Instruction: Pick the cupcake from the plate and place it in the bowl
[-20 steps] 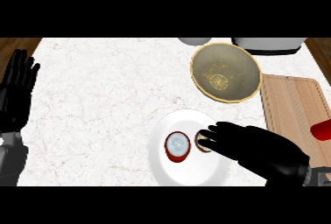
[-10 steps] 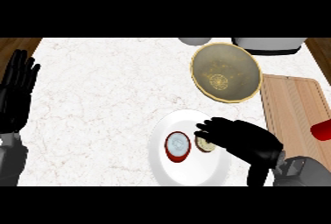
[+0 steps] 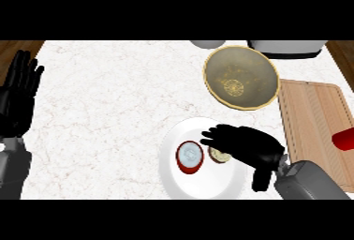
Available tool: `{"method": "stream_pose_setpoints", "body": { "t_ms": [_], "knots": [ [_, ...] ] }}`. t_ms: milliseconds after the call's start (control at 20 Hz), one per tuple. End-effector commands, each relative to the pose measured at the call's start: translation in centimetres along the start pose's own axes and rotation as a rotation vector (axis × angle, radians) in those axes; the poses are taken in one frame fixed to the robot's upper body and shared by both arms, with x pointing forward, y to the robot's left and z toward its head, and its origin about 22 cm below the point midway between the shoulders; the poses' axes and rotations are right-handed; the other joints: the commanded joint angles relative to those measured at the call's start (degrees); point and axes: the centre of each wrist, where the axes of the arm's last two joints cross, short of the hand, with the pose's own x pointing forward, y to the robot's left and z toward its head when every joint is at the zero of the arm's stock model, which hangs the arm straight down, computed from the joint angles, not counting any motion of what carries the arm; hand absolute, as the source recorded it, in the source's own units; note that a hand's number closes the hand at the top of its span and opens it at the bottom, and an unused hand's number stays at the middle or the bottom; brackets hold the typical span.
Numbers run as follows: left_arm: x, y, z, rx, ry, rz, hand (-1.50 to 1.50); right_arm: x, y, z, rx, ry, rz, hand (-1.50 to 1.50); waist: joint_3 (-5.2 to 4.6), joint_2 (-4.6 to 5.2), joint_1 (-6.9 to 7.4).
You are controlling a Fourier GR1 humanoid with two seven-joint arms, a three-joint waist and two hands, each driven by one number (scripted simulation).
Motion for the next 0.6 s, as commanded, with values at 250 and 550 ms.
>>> {"method": "stream_pose_setpoints", "body": {
  "t_ms": [250,550],
  "knots": [
    [-0.3,-0.3,0.9,-0.009,0.003,0.012,0.0,-0.2,1.0,-1.4,0.022,0.024,0.024,-1.5,0.0,-0.05,-0.07],
    [0.4,-0.6,0.7,-0.001,-0.006,-0.006,0.0,-0.8,4.6,-2.6,0.024,0.027,0.015,-1.5,0.01,-0.04,-0.08]
  ]
}}
